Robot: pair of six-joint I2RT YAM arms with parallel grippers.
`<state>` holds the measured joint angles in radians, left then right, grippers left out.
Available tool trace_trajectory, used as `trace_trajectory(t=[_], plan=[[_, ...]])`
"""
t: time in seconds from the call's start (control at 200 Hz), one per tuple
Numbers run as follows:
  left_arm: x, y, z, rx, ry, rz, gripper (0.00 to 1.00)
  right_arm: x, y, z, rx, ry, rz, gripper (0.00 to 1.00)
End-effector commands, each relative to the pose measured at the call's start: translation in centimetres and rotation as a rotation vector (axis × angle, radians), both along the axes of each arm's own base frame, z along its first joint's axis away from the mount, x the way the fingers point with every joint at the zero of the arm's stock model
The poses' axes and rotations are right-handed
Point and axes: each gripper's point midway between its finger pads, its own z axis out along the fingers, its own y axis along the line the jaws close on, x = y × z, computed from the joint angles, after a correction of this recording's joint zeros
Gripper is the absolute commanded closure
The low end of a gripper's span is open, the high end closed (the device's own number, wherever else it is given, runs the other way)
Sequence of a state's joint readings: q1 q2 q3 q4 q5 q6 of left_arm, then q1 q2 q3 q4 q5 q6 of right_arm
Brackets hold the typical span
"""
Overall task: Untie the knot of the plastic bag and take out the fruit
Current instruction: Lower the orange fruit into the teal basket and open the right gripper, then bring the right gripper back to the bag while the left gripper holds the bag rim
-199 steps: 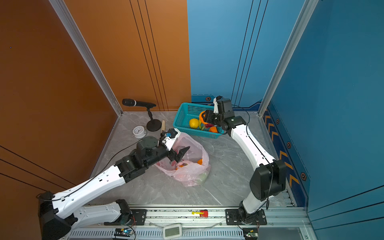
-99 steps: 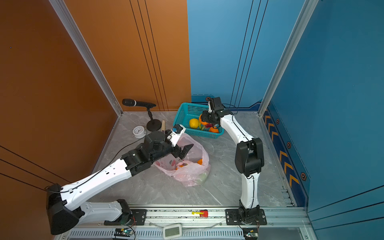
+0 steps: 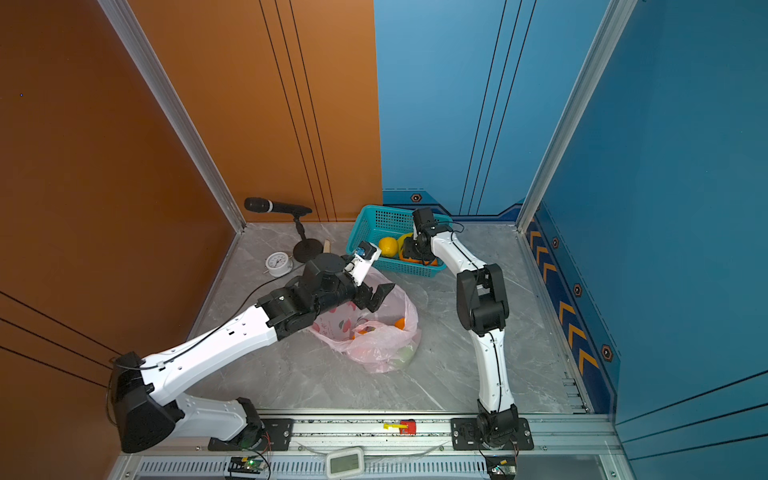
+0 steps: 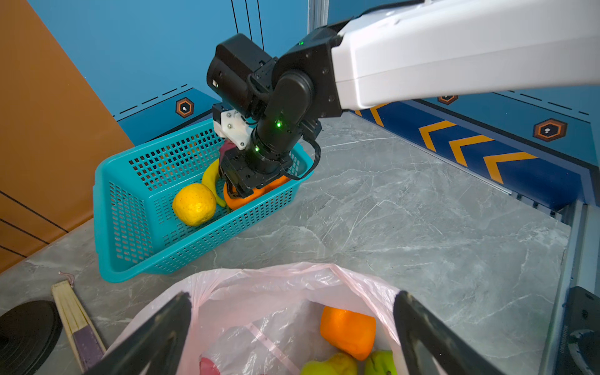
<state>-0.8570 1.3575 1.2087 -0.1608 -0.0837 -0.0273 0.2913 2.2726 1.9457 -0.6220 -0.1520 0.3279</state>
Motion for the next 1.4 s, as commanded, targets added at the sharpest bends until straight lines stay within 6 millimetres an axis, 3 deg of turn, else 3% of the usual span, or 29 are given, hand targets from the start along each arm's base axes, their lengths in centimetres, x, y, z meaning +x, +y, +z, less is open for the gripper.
trace_trajectory(t=[0.0,0.11,0.225,0.385,0.706,0.736,0.756,1.011,1.021,1.156,1.181,1.377,1.397], plan=[[-0.2,-0.1,0.1,0.01,0.026,0.007,0.02,-0.3,-0.7,-1.1,-0.036,0.04,0.01,0.47],[-0.3,-0.1,0.1,0.009,0.033,0.011,0.02,-0.7,-0.8,-2.2,-0.041,0.072,0.011,0.43],[-0.3,0.0,0.0,0.008,0.036,0.016,0.02,-0.8,-0.5,-1.6,-0.031,0.068,0.014,0.29],[-0.5,0.1,-0.2,0.01,0.039,0.019,0.02,-0.6,-0.4,1.5,-0.01,0.012,0.014,0.17],[-1.1,1.3,-0.9,0.002,0.052,0.052,0.02,-1.3,-0.9,9.9,0.022,-0.13,-0.013,0.11],[-1.2,1.4,-1.1,0.005,0.06,0.056,0.01,-1.4,-0.9,9.9,0.022,-0.13,-0.013,0.11],[-1.2,1.5,-1.2,0.007,0.066,0.059,0.0,-1.8,-1.0,11.8,0.032,-0.162,-0.014,0.11],[-2.0,2.8,-3.8,0.014,0.162,0.107,0.09,-5.8,-1.4,18.2,0.088,-0.278,-0.018,0.09],[-2.0,2.9,-3.8,0.011,0.166,0.111,0.1,-6.2,-1.5,17.5,0.087,-0.263,-0.018,0.09],[-2.5,3.7,-5.2,0.005,0.221,0.14,0.13,-9.5,-1.5,19.2,0.105,-0.308,-0.022,0.09],[-2.6,3.9,-5.6,0.004,0.232,0.147,0.18,-10.2,-1.5,19.5,0.104,-0.317,-0.021,0.09],[-3.5,4.9,-7.6,-0.018,0.35,0.21,0.3,-15.2,-1.2,20.3,0.093,-0.35,-0.011,0.09],[-3.9,5.3,-9.0,0.0,0.378,0.22,0.31,-15.7,-1.2,20.4,0.091,-0.354,-0.01,0.08]])
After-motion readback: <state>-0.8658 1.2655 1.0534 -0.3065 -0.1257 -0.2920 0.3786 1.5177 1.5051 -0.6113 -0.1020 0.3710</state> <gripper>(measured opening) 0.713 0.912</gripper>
